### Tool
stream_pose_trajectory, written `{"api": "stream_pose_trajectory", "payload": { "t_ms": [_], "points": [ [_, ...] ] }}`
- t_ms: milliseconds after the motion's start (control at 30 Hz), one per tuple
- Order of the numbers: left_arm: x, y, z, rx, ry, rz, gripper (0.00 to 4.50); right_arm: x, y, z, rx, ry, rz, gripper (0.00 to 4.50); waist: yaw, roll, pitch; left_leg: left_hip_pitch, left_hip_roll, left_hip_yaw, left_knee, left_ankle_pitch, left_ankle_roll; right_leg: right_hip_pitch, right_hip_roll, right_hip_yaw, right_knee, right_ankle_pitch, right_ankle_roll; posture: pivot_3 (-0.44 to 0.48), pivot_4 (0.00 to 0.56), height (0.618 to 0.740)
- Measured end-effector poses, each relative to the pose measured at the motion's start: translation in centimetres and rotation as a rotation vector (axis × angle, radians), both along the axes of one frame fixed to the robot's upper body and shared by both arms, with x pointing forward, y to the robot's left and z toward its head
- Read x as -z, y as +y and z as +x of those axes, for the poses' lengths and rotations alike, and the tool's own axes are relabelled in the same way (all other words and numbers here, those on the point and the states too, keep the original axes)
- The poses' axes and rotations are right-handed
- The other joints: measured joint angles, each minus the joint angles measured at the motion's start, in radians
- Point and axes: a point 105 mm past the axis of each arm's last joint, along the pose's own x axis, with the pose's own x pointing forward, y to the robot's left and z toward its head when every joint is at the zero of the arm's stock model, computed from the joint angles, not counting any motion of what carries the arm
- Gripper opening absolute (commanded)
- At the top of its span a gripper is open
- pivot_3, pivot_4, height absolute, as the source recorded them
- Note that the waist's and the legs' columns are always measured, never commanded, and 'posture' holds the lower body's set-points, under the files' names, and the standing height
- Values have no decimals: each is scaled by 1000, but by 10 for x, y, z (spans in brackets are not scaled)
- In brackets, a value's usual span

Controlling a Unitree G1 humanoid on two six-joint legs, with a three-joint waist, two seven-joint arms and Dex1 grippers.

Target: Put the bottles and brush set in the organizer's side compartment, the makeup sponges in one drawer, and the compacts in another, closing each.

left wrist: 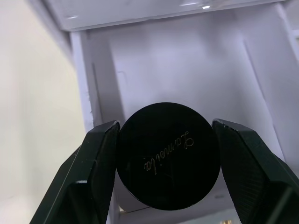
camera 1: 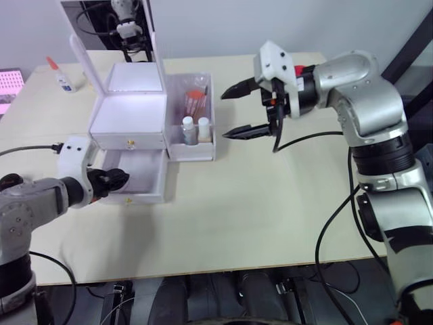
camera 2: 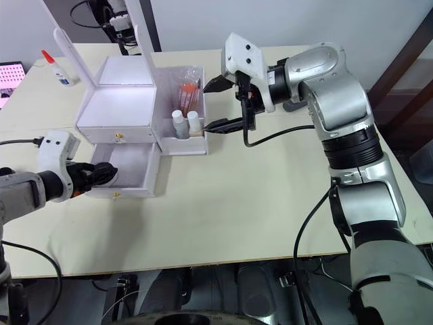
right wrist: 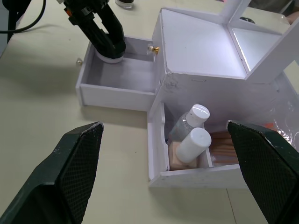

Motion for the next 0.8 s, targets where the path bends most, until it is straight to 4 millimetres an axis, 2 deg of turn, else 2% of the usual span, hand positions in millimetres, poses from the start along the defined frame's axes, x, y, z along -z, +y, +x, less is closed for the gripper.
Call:
{"api": "stream_pose_trajectory", "payload": {
  "t_ms": [33,167,533,633,700,800],
  "points": [
    [0,0,0,-1,-4,1,2609,0,0,0,1,-1,1,4500,0,0,0,0,0,0,0,0,0,0,0,0,0,0,0,0,150,740],
    [-1,0,2,-3,-12,11,4466,0,0,1,8,-4,4,4500,1,0,0,0,0,0,0,0,0,0,0,0,0,0,0,0,150,740],
    [-15,1,5,-9,-49,9,4466,0,-3,6,27,-22,8,4500,1,0,0,0,0,0,0,0,0,0,0,0,0,0,0,0,150,740],
    [-29,-7,5,23,-96,-26,4466,2,-9,10,46,-12,6,4500,1,0,0,0,0,0,0,0,0,0,0,0,0,0,0,0,150,740],
    [-46,-9,2,55,-163,-54,4466,4,-15,14,60,1,5,4500,1,0,0,0,0,0,0,0,0,0,0,0,0,0,0,0,150,740],
    [-60,0,-11,80,-238,-38,4466,3,-31,19,89,2,25,4500,-3,0,0,0,0,0,-1,0,0,0,0,0,-1,0,1,0,150,740]
  ]
}}
